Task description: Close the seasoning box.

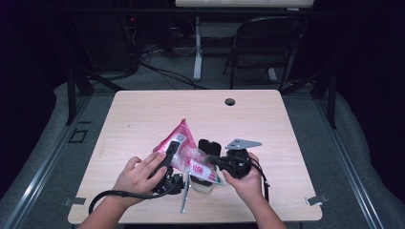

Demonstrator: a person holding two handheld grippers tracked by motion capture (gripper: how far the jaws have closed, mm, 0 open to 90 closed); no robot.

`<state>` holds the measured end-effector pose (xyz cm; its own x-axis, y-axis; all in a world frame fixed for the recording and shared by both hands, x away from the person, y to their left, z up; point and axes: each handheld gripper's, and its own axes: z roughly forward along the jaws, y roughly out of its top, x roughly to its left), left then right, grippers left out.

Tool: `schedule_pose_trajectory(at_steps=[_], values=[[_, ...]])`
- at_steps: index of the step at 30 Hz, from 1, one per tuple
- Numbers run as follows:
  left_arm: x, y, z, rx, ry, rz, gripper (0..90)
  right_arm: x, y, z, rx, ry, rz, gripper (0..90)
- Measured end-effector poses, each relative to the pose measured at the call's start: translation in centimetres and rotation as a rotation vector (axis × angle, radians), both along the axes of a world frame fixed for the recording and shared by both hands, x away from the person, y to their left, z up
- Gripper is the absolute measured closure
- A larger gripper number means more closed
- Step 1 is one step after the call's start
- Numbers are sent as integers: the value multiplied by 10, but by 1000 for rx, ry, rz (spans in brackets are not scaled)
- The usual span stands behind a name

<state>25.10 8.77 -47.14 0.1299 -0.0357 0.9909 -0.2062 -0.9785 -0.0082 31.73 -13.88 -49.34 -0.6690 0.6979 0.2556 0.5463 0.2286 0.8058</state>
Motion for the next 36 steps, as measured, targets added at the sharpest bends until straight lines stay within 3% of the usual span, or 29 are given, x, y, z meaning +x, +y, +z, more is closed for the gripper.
schedule_pose_trajectory(at_steps=[26, 36], values=[[0, -1, 5, 52, -1, -12, 674, 0, 0, 0, 8, 5, 1, 900], [0, -1, 6, 53, 9, -12, 675, 1, -1, -1, 11, 3, 0, 900]])
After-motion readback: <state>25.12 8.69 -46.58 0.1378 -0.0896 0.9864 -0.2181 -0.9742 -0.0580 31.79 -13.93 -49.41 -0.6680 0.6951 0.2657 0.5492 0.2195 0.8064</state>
